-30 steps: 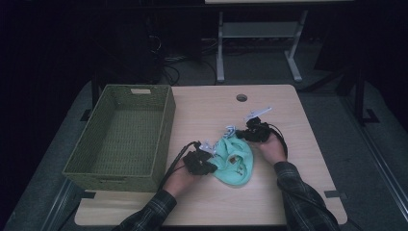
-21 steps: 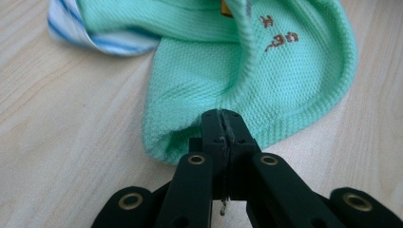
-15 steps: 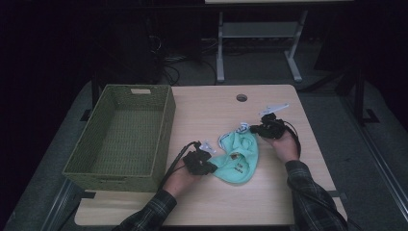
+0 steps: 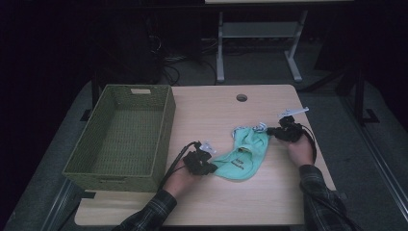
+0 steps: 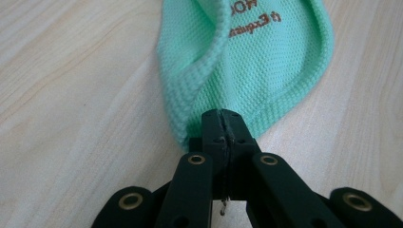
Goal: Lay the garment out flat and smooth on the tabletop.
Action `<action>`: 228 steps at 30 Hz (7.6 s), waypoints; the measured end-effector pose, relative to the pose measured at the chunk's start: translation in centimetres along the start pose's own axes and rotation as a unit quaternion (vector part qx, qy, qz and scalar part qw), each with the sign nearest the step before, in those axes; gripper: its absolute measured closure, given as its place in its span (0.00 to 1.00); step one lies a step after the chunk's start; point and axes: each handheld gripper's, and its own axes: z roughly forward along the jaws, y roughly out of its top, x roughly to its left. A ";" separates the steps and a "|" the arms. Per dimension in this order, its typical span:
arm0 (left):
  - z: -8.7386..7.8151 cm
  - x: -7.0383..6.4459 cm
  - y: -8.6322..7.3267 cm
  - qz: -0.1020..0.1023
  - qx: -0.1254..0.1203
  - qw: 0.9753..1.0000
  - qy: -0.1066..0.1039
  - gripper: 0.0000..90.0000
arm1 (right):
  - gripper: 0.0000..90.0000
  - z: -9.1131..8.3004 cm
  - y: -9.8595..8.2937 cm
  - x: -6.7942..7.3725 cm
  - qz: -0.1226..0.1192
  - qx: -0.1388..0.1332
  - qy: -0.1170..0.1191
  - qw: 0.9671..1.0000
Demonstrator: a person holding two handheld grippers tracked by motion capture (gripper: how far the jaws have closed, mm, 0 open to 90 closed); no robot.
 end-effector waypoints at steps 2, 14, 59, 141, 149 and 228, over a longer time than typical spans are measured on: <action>0.0 0.0 0.0 0.000 -0.001 1.000 0.000 0.99 | 1.00 0.0 -0.4 -0.2 0.005 0.001 0.003 1.000; 0.1 0.1 0.0 -0.008 -0.008 1.000 -0.004 0.99 | 0.86 -2.5 1.9 0.9 -0.014 -0.021 0.024 0.999; 0.1 0.0 0.0 -0.006 -0.003 1.000 -0.002 0.99 | 0.97 5.6 3.4 7.0 -0.068 0.048 0.047 0.995; 0.1 0.1 0.0 -0.014 -0.007 1.000 -0.006 0.99 | 1.00 -2.1 -2.6 8.0 -0.056 -0.010 0.065 0.996; 0.1 0.2 0.0 -0.011 -0.005 1.000 -0.006 0.99 | 1.00 -1.7 -4.1 8.3 -0.052 0.013 0.070 0.996; 1.5 -0.2 2.1 0.007 0.007 1.000 -0.003 1.00 | 0.96 -3.4 -2.7 7.8 -0.070 0.011 0.053 0.996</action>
